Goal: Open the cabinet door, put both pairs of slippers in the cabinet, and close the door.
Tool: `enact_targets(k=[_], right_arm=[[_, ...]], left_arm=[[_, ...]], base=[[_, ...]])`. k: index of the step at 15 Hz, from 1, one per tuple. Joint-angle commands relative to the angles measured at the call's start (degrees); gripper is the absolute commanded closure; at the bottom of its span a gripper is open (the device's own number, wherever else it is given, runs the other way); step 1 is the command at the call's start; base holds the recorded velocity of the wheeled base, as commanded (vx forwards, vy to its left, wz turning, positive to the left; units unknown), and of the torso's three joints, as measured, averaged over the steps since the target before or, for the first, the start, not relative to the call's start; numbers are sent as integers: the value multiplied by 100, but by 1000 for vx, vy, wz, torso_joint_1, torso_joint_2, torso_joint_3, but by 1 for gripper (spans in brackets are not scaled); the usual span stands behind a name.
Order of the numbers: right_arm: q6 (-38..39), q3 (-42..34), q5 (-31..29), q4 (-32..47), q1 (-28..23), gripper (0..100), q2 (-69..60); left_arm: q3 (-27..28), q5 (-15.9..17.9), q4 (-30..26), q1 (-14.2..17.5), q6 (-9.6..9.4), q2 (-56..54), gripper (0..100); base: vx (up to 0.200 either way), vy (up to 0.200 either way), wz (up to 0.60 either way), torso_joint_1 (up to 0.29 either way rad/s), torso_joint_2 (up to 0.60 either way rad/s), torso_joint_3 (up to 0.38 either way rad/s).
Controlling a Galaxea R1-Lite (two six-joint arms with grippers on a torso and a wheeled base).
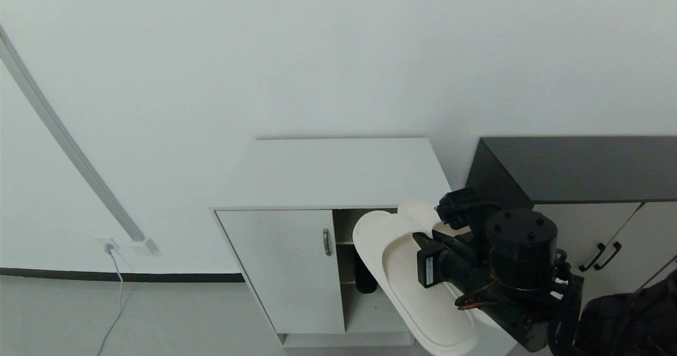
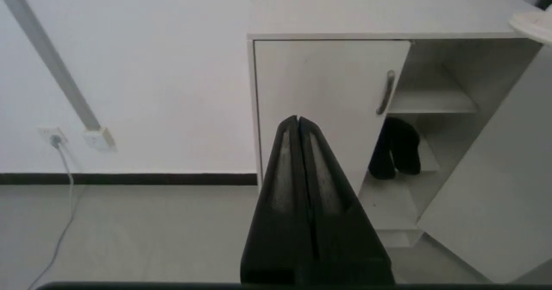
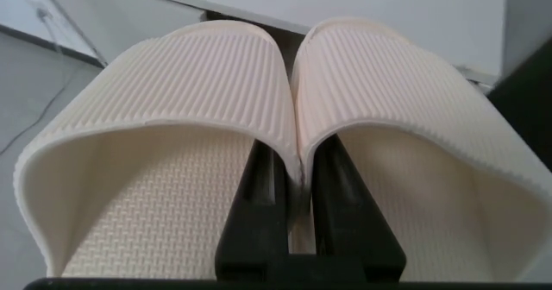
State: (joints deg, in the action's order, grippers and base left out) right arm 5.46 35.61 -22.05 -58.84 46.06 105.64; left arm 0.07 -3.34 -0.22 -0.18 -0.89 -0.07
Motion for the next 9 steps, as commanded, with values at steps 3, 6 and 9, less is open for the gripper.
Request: enact_targets(k=[3, 6, 9], right_arm=[[-10, -344, 8, -136, 132, 100, -237], [-1, -406, 17, -127, 211, 100, -290], [16, -467, 26, -136, 431, 100, -299]], left_arm=[[1, -9, -4, 9, 1, 7, 100], [1, 0, -4, 9, 1, 7, 100], [1, -9, -4, 9, 1, 7, 100]], base=[[0, 0, 0, 0, 0, 0], [0, 0, 0, 0, 0, 0], [0, 0, 0, 0, 0, 0]])
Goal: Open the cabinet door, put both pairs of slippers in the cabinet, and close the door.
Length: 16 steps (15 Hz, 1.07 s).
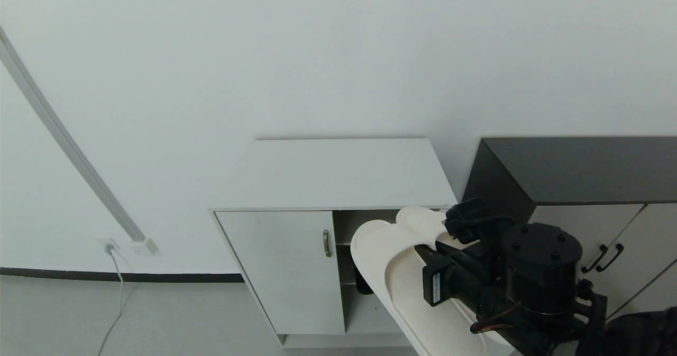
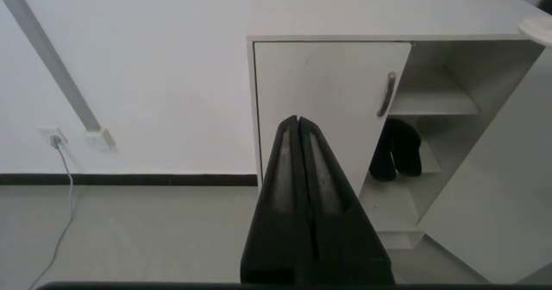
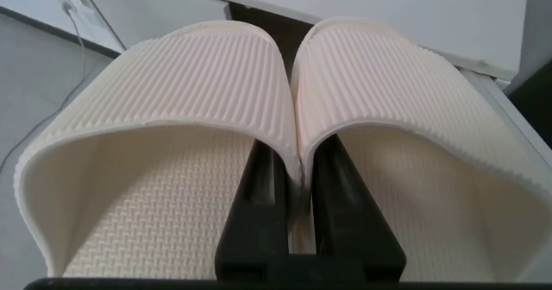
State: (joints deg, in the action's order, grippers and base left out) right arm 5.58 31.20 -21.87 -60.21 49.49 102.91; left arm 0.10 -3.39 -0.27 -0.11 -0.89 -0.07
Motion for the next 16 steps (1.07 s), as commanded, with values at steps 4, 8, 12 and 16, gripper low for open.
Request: enact_targets(k=[4, 8, 12, 16], right_arm=[[4, -87, -1, -8, 148, 100, -34], [-13, -105, -1, -8, 192, 100, -70], [-13, -114, -1, -8, 192, 100, -26], [-13, -131, -1, -8, 192, 100, 27]], left_arm=[[-1, -4, 0, 2, 1, 7, 100], [-1, -4, 0, 2, 1, 7, 100], [-1, 5, 0, 2, 1, 7, 100], [-1, -4, 0, 2, 1, 7, 100]], base=[[0, 0, 0, 0, 0, 0], [0, 0, 0, -26, 62, 32], [0, 0, 0, -143, 325, 175], [0, 0, 0, -157, 354, 197]])
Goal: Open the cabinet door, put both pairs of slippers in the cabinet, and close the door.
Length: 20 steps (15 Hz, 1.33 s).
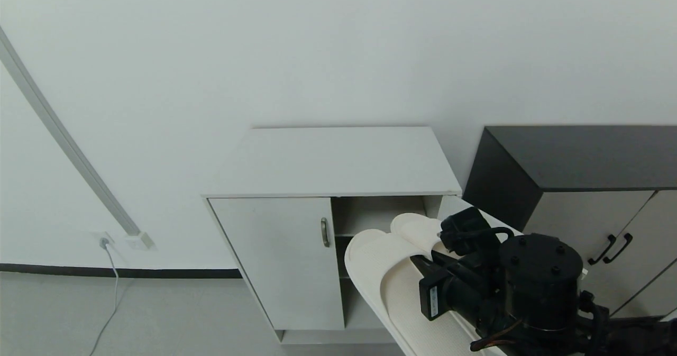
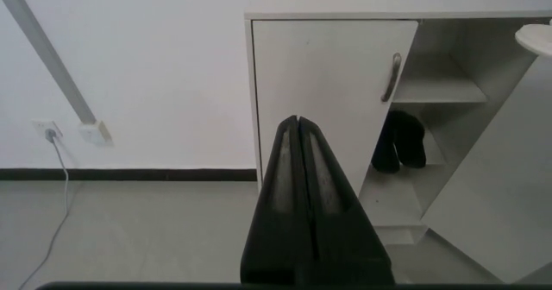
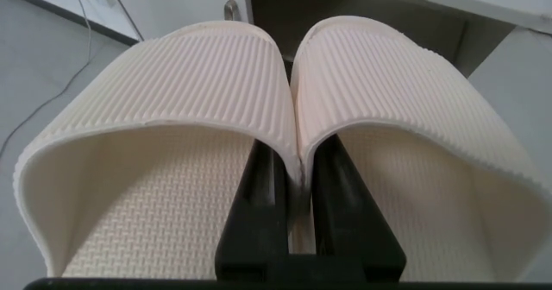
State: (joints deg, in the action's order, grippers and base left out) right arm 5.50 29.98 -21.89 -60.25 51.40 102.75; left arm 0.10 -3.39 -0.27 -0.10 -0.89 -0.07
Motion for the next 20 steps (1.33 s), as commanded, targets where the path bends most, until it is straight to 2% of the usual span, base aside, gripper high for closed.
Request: enact_targets(k=[1, 7, 20], right_arm=[[-5, -18, 1, -5, 20, 100, 34], [13, -62, 1, -5, 11, 100, 60], [13, -80, -8, -5, -16, 100, 8]], left_arm=[[-1, 5, 0, 1, 1, 7, 100], [-1, 5, 0, 1, 1, 7, 100], [-1, 5, 0, 1, 27, 7, 100]], base=[[0, 0, 0, -154, 369, 193], [0, 0, 0, -176, 401, 227], [0, 0, 0, -212, 532, 316]])
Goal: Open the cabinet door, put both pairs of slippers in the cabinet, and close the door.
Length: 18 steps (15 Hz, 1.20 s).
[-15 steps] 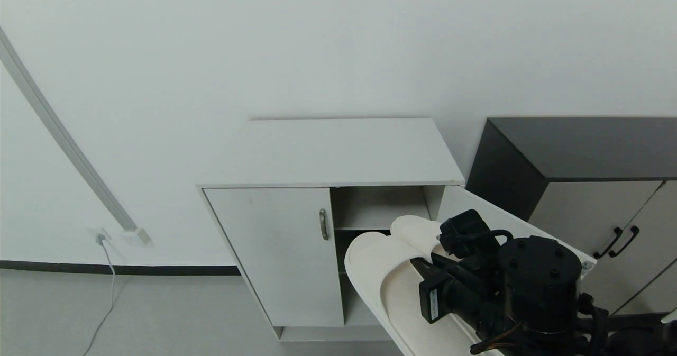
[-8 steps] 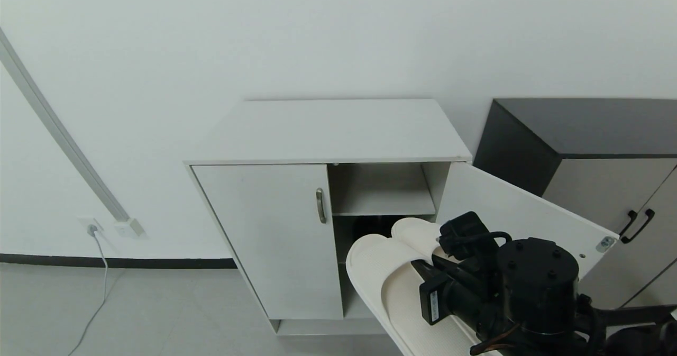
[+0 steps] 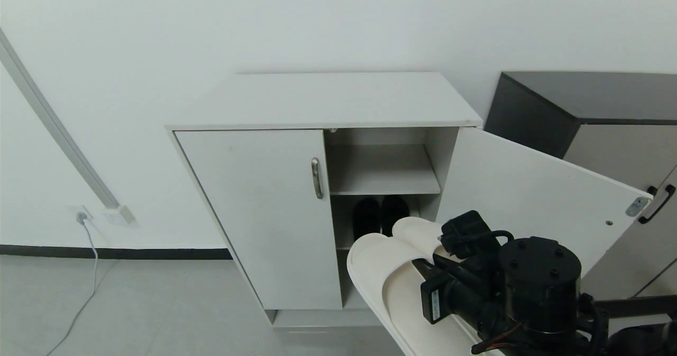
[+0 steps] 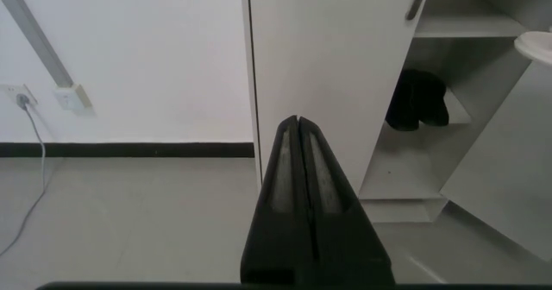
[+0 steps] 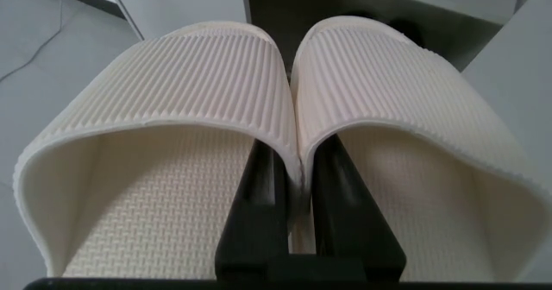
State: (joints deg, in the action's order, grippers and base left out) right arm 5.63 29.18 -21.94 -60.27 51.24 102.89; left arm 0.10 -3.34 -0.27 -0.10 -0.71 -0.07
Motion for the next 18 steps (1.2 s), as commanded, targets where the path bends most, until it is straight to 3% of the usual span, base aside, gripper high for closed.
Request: enact_targets(k=[1, 9, 18], right_arm=[[8, -27, 6, -2, -8, 100, -6], [26, -27, 23, -2, 0, 100, 188], [-9, -9, 15, -11, 0, 100, 390]], left_arm=[[-1, -9, 0, 1, -8, 7, 100], [-1, -18, 0, 1, 18, 7, 100], [-1, -18, 0, 1, 9, 7, 100]], base=[[0, 0, 0, -168, 491, 310], [0, 0, 0, -138, 475, 330], [0, 0, 0, -44, 370, 323]])
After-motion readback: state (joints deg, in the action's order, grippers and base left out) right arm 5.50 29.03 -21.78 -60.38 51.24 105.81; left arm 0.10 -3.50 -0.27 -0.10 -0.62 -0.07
